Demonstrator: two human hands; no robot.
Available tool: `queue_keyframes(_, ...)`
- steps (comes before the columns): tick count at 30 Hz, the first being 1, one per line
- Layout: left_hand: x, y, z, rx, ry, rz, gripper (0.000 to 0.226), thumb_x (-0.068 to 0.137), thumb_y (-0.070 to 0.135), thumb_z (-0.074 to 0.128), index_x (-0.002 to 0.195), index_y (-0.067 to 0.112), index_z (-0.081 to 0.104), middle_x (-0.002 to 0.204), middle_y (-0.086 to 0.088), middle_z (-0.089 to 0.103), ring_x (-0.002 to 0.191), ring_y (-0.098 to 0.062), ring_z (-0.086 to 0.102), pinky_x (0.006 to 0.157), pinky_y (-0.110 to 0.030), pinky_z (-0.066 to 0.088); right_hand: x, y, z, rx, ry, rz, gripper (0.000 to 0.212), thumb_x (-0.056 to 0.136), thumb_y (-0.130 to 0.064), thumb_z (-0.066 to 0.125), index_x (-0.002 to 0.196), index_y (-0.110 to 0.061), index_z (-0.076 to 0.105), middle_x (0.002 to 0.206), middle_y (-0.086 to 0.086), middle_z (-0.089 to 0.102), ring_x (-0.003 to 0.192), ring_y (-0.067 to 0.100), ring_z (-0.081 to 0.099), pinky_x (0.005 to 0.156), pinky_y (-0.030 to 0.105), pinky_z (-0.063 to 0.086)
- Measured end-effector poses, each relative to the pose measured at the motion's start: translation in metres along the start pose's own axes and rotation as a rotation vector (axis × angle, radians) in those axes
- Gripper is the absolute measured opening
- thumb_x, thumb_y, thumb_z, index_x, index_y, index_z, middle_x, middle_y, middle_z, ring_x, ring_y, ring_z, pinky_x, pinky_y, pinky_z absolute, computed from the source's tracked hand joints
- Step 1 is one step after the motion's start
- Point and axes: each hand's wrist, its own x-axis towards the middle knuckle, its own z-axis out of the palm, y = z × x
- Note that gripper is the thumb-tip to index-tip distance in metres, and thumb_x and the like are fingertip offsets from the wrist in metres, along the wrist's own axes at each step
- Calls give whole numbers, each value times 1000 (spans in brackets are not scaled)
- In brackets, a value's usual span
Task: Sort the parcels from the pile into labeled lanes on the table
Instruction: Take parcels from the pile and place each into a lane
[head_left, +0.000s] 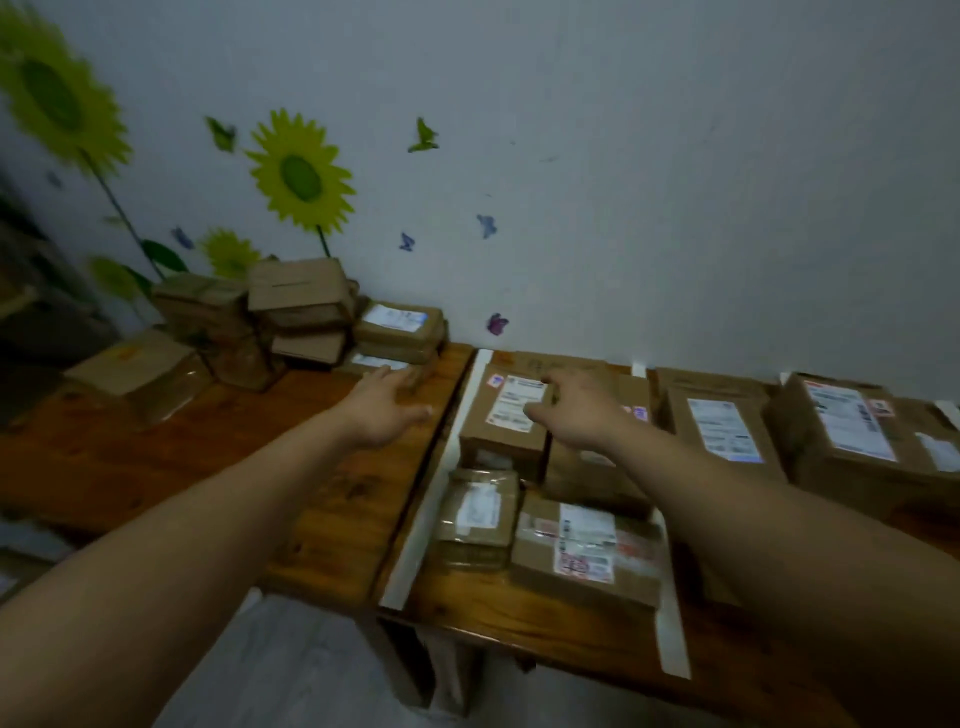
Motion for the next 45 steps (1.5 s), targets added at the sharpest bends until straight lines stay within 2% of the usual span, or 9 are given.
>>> queue_keyframes(5, 8, -64, -67, -41, 69, -27, 77, 88, 45, 59, 150, 21, 21, 158, -7, 14, 145, -26, 15, 118, -39, 18, 30, -79, 10, -26, -5, -33, 64, 91, -44, 55, 146, -18, 36, 149, 12, 36, 133, 30, 40, 105, 36, 37)
queue_keyframes(10, 34, -109, -111, -26, 122, -100, 78, 88, 50, 55, 151, 26, 16, 159, -6, 4, 146, -28, 3, 118, -42, 13, 78, -137, 16, -32, -13, -98, 62, 92, -44, 55, 145, -18, 37, 146, 13, 37, 131, 32, 41, 105, 38, 37)
queue_keyframes(18, 86, -167, -174, -2, 161, -158, 82, 82, 57, 58, 150, 26, 22, 157, -6, 20, 144, -28, 17, 117, -42, 20, 182, -202, 33, 5, -14, -177, 64, 92, -42, 55, 147, -18, 33, 151, 13, 32, 133, 31, 39, 107, 39, 36)
queue_keyframes(25, 129, -231, -219, -23, 200, -270, 79, 87, 46, 60, 150, 23, 19, 156, -8, 21, 143, -28, 20, 116, -43, 23, 250, -259, 71, 19, -62, -194, 63, 91, -43, 55, 147, -20, 35, 147, 12, 38, 131, 30, 41, 105, 38, 36)
queue_keyframes(31, 184, -283, -237, -114, 101, -221, 84, 85, 45, 63, 151, 22, 16, 156, -7, 21, 137, -28, 33, 106, -34, 37, 294, -295, 112, 56, -59, -79, 62, 90, -42, 56, 145, -20, 37, 143, 14, 42, 125, 31, 46, 102, 38, 41)
queue_keyframes(34, 213, -302, -242, -197, 51, -183, 86, 84, 43, 65, 151, 21, 16, 153, -9, 28, 132, -30, 40, 105, -41, 41, 309, -312, 130, 77, -27, 6, 60, 92, -37, 56, 144, -16, 36, 141, 16, 42, 122, 31, 48, 98, 36, 41)
queue_keyframes(37, 236, -307, -243, -181, 13, -123, 77, 89, 36, 60, 150, 17, 18, 153, -9, 28, 134, -28, 37, 103, -30, 38, 320, -324, 144, 120, 5, 77, 60, 91, -34, 59, 143, -13, 37, 137, 16, 46, 116, 30, 51, 93, 36, 43)
queue_keyframes(40, 259, -303, -244, -197, -21, -73, 65, 92, 31, 58, 147, 12, 28, 148, -9, 39, 131, -25, 41, 90, -20, 33, 331, -330, 151, 144, 19, 120, 53, 90, -31, 60, 136, -11, 42, 130, 14, 52, 109, 28, 54, 84, 32, 43)
queue_keyframes(45, 296, -299, -238, -260, -74, -76, 58, 89, 37, 61, 137, 12, 41, 138, -7, 50, 122, -25, 49, 100, -29, 37, 361, -324, 155, 228, 54, 180, 47, 89, -29, 61, 129, -12, 43, 126, 10, 52, 104, 24, 52, 82, 32, 44)
